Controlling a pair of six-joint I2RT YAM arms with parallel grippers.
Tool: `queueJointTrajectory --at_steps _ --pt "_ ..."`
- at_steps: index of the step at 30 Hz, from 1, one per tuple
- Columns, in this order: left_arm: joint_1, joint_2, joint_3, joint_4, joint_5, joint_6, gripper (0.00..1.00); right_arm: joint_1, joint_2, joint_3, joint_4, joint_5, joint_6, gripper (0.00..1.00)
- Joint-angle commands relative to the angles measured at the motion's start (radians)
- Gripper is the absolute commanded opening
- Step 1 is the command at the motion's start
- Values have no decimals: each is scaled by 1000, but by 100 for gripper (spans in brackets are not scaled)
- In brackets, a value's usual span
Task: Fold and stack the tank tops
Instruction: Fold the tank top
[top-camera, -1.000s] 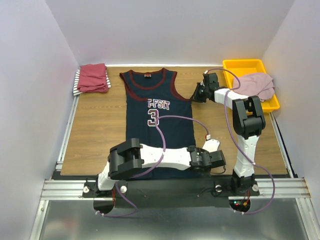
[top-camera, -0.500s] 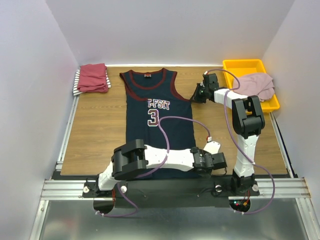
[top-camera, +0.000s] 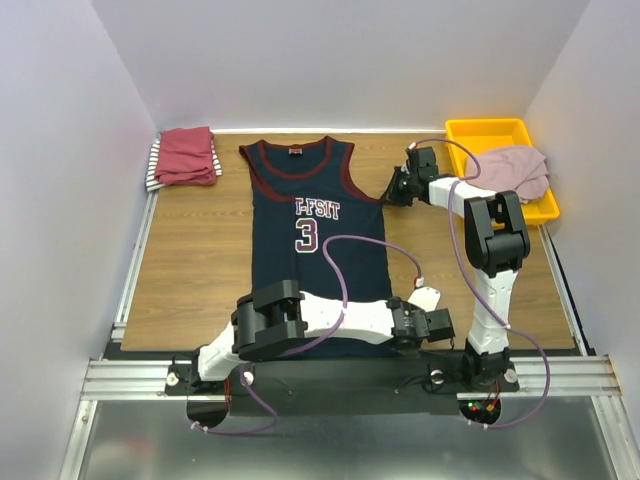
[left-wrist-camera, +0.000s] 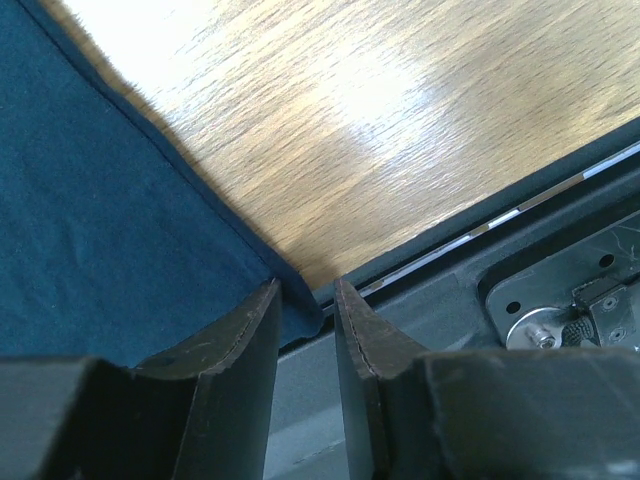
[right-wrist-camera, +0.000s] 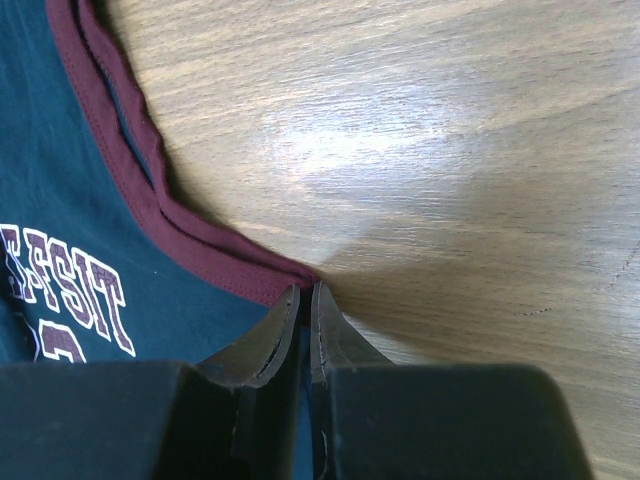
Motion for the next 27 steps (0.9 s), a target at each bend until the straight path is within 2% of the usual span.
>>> queueJointTrajectory --at_steps 1,3,6,7,8,15,19,27 --pt "-8 -8 33 -22 -15 8 36 -7 14 36 13 -7 0 2" --pt "-8 -6 30 -16 -13 8 32 -8 16 38 13 -10 0 2" --pt "-8 -11 25 -14 -14 8 18 -7 16 38 13 -15 0 2" --pt "-8 -14 24 -14 -19 8 4 -7 16 38 13 -15 0 2" --pt "-8 -17 22 -13 -25 8 0 -7 14 38 13 -13 1 2" --pt "-10 -66 30 16 -28 40 0 -10 8 39 11 48 21 1" --pt "-13 -66 96 26 -10 64 0 -28 -7 29 10 85 59 0" --pt "-13 -106 101 82 2 72 0 -65 -21 26 7 91 75 0"
